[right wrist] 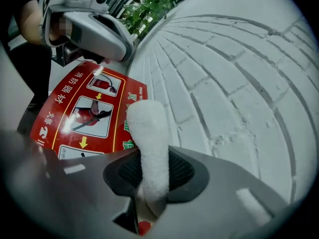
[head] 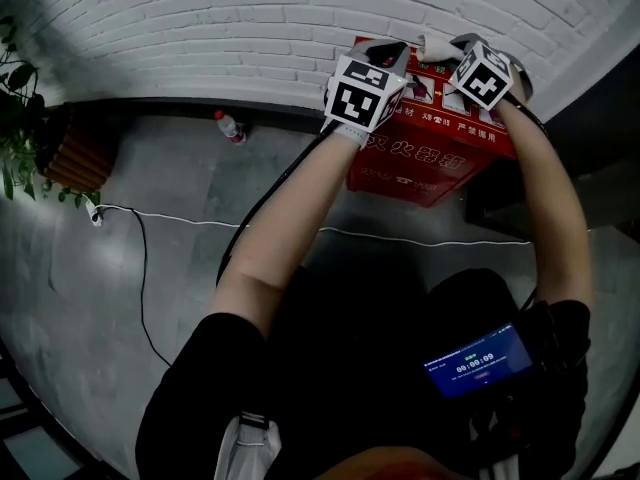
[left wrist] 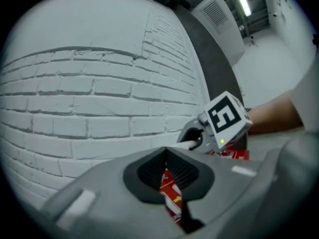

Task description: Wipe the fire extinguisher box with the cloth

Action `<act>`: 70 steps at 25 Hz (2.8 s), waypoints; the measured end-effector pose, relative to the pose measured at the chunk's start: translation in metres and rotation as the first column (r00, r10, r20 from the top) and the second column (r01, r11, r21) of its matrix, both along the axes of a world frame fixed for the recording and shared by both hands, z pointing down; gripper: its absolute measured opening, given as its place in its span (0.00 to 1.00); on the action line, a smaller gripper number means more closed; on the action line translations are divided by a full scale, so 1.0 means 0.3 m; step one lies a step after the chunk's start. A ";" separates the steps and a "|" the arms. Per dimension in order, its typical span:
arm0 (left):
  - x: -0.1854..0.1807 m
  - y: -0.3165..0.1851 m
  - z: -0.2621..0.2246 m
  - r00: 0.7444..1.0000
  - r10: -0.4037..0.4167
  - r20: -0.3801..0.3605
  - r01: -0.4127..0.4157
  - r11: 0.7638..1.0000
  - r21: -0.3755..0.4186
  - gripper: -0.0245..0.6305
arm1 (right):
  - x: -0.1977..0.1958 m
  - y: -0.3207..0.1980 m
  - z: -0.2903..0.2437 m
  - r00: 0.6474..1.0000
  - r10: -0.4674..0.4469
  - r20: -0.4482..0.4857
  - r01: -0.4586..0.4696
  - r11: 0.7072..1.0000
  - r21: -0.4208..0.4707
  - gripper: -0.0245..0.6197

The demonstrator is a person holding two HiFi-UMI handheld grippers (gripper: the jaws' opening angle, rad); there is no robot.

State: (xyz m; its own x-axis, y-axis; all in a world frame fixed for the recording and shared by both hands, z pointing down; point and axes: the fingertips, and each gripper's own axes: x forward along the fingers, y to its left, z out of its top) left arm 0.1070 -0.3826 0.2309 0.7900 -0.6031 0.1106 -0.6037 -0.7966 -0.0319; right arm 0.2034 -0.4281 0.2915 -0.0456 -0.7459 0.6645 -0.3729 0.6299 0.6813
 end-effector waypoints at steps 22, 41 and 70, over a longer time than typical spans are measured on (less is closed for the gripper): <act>-0.087 0.134 -0.033 1.000 -0.022 -0.002 0.022 1.000 0.020 0.04 | -0.168 0.349 0.090 0.996 -0.079 0.039 0.086 0.970 -0.229 0.18; -0.212 0.184 -0.123 0.999 -0.044 -0.016 0.045 0.997 0.069 0.04 | -0.268 0.514 -0.003 0.993 -0.056 0.104 0.082 0.960 -0.266 0.18; -0.411 -0.193 0.148 0.993 -0.104 0.049 0.103 0.994 0.025 0.04 | -0.397 -0.163 0.053 0.998 -0.013 -0.069 0.006 0.995 -0.101 0.19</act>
State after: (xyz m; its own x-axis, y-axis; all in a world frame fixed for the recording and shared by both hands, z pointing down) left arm -0.0164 -0.4405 0.2752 0.7170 -0.6839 0.1347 -0.6799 -0.7288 -0.0812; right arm 0.0842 -0.4771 0.3074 -0.0037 -0.6747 0.7381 -0.3204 0.7000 0.6383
